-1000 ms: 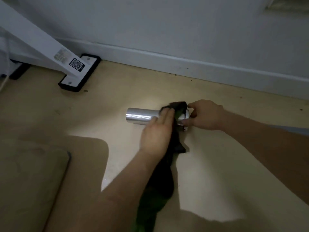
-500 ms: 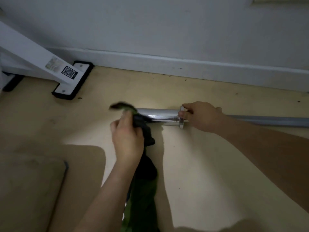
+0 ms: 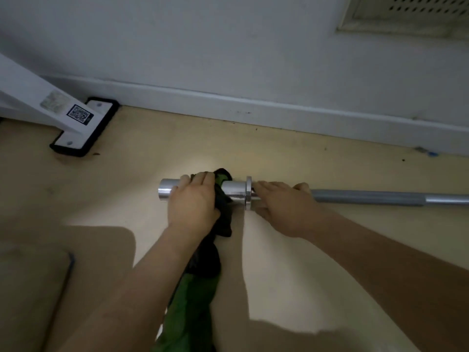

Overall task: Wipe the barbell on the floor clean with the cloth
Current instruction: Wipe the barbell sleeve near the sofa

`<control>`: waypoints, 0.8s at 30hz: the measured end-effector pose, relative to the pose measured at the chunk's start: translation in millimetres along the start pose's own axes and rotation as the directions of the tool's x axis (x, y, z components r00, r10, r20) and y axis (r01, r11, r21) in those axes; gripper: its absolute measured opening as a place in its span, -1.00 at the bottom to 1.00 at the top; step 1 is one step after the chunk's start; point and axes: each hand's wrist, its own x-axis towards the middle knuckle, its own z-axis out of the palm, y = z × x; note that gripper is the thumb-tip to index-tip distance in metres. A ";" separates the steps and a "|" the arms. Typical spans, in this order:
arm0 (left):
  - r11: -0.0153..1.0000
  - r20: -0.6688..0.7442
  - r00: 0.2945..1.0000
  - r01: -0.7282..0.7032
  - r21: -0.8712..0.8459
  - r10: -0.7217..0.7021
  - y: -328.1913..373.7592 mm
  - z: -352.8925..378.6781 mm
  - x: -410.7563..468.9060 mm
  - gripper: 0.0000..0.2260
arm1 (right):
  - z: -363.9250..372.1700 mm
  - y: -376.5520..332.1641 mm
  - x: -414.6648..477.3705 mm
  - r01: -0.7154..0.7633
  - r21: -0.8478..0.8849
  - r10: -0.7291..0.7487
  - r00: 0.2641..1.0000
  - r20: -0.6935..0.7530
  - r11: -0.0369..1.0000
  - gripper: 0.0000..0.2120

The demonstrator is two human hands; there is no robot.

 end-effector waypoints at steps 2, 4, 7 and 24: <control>0.997 -0.012 0.999 -0.044 -0.065 0.043 21.6 2.0 -14.9 -0.47 | 2.1 -3.9 -15.9 -0.013 -0.023 0.013 1.000 -0.006 1.000 -0.48; 0.987 -0.061 0.991 -0.127 -0.102 0.121 45.9 11.7 -40.0 -0.40 | 7.8 -6.2 -31.2 -0.079 0.023 0.080 0.996 -0.048 0.997 -0.48; 0.965 0.004 0.997 -0.069 -0.252 0.072 57.7 1.9 -66.7 -0.45 | 12.3 -16.9 -54.0 -0.179 0.432 0.244 0.964 -0.101 0.884 -0.51; 0.882 -0.014 0.983 -0.173 -0.438 0.185 44.7 4.4 -83.1 -0.74 | 31.5 -64.2 -40.2 -0.123 0.433 0.251 0.934 -0.253 0.893 -0.91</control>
